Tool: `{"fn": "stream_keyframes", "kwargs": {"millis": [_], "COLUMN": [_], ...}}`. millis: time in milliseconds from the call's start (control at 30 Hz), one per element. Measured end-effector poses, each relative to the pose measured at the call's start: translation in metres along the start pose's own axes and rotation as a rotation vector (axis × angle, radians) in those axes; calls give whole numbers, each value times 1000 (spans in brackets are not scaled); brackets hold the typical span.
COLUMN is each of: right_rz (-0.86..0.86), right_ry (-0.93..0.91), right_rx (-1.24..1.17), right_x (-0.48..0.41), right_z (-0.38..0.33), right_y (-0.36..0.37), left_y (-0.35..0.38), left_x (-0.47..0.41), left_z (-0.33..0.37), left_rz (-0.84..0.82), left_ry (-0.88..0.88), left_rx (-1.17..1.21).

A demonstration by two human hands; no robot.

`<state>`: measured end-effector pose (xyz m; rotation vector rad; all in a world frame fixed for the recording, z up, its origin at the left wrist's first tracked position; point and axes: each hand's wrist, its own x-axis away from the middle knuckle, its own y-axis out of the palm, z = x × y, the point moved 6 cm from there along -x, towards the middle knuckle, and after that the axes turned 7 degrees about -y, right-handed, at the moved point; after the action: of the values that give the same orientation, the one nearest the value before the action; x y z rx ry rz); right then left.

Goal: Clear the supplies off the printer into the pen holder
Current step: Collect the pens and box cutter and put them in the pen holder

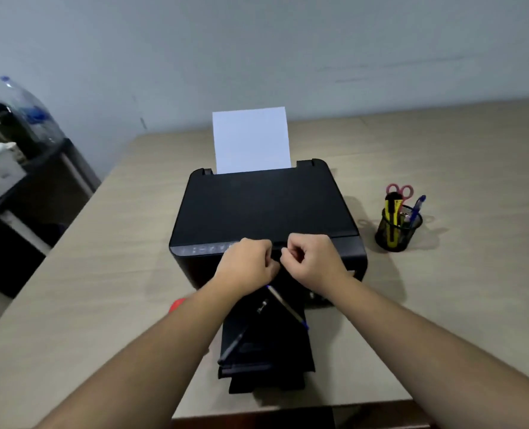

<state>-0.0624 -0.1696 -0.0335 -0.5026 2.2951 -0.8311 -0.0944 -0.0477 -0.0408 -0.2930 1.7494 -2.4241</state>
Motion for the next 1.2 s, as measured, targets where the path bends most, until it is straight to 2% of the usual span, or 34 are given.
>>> {"fn": "stream_keyframes", "kwargs": {"millis": [133,233,367,500,600,767,833,933,1067,1200], "right_rz": [-336,-526,-574,-658,-774,-1013,-987,-810,-422,-33], "right_ry": [239,374,493,554,542,575,576,603,653,700], "right_rx": [187,336,377,412,335,-37,-115,-206,-264,-78], "right_x": [28,49,60,61,61,48,29,-6,-43,-50], "right_z": [27,40,51,51,45,21,10,4,31,89], "right_y": [60,87,96,98,99,82,61,18,-63,-140], "left_y": [51,81,97,91,84,44,14,-29,-64,-67], "left_x": [26,37,42,43,44,26,11,-22,-63,-100], "left_z": [-42,-62,-75,-75,-81,-83,-66,-31,34,99], "left_rz": [-228,-359,-406,-471,-587,-806,-814,-743,-628,-363], "left_ry": [-68,-76,-112,-72,-64,-136,-134,-122,-23,80], "left_rx": [-117,-158,-169,-218,-247,-113,11,237,440,533]}}
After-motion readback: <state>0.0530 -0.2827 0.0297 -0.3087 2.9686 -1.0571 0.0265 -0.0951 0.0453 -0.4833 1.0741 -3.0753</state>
